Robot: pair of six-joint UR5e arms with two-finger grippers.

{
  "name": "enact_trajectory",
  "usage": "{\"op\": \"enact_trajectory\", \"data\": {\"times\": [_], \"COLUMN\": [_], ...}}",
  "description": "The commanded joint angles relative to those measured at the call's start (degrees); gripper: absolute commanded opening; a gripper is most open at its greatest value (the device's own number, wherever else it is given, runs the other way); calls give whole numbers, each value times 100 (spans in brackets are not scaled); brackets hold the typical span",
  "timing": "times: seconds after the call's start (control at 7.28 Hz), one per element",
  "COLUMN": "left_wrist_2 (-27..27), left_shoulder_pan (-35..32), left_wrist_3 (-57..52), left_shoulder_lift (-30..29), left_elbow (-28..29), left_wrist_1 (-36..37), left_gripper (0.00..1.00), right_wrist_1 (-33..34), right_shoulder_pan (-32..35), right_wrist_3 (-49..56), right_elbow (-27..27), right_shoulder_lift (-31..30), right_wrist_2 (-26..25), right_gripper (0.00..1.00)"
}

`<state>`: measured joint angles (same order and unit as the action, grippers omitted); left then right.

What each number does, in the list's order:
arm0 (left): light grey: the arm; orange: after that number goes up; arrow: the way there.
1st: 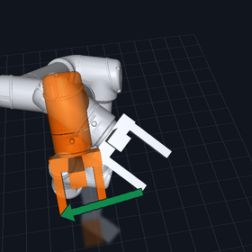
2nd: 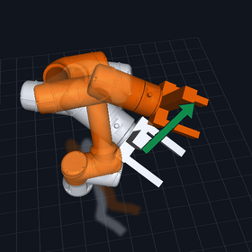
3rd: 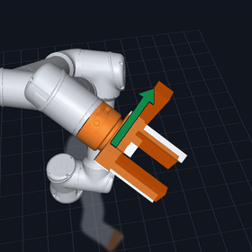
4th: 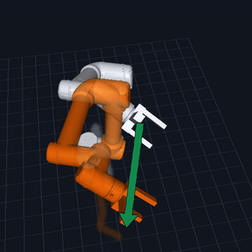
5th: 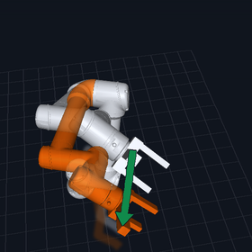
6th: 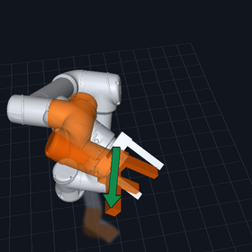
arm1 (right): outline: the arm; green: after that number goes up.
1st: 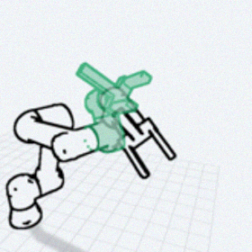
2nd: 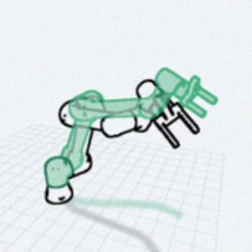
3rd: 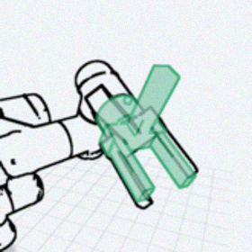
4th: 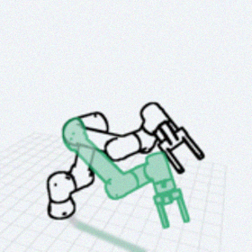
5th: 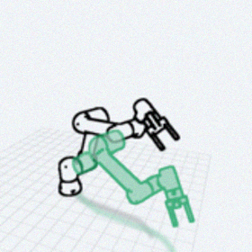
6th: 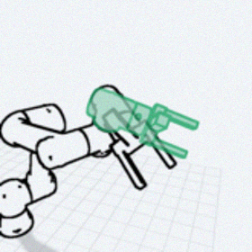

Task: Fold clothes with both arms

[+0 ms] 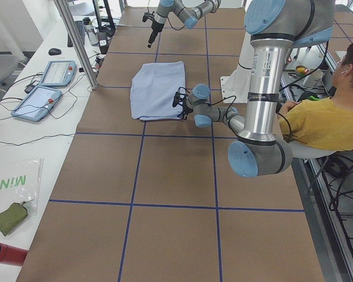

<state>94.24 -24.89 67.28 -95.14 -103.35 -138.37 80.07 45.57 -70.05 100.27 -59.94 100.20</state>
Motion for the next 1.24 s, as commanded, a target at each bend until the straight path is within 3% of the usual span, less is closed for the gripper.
{"op": "enact_trajectory", "data": {"times": [0.0,0.41,0.69,0.96,1.1], "left_wrist_2": [25,33,25,7,-11], "left_shoulder_pan": [-268,-1742,-2448,-2747,-2819], "left_wrist_3": [-834,-2242,-2710,-2720,-2720], "left_shoulder_lift": [398,156,-1280,-2968,-3602], "left_elbow": [-168,715,2301,4244,4906], "left_wrist_1": [-32,-33,-15,-6,2], "left_gripper": [0,0,0,0,0], "right_wrist_1": [0,-9,0,-9,0], "right_shoulder_pan": [-13,-48,-109,-240,-354], "right_wrist_3": [0,0,-79,-280,-377], "right_elbow": [-7,-7,-7,10,123], "right_shoulder_lift": [0,9,61,114,123], "right_wrist_2": [0,0,-9,-88,-158], "right_gripper": [100,100,100,100,100]}}
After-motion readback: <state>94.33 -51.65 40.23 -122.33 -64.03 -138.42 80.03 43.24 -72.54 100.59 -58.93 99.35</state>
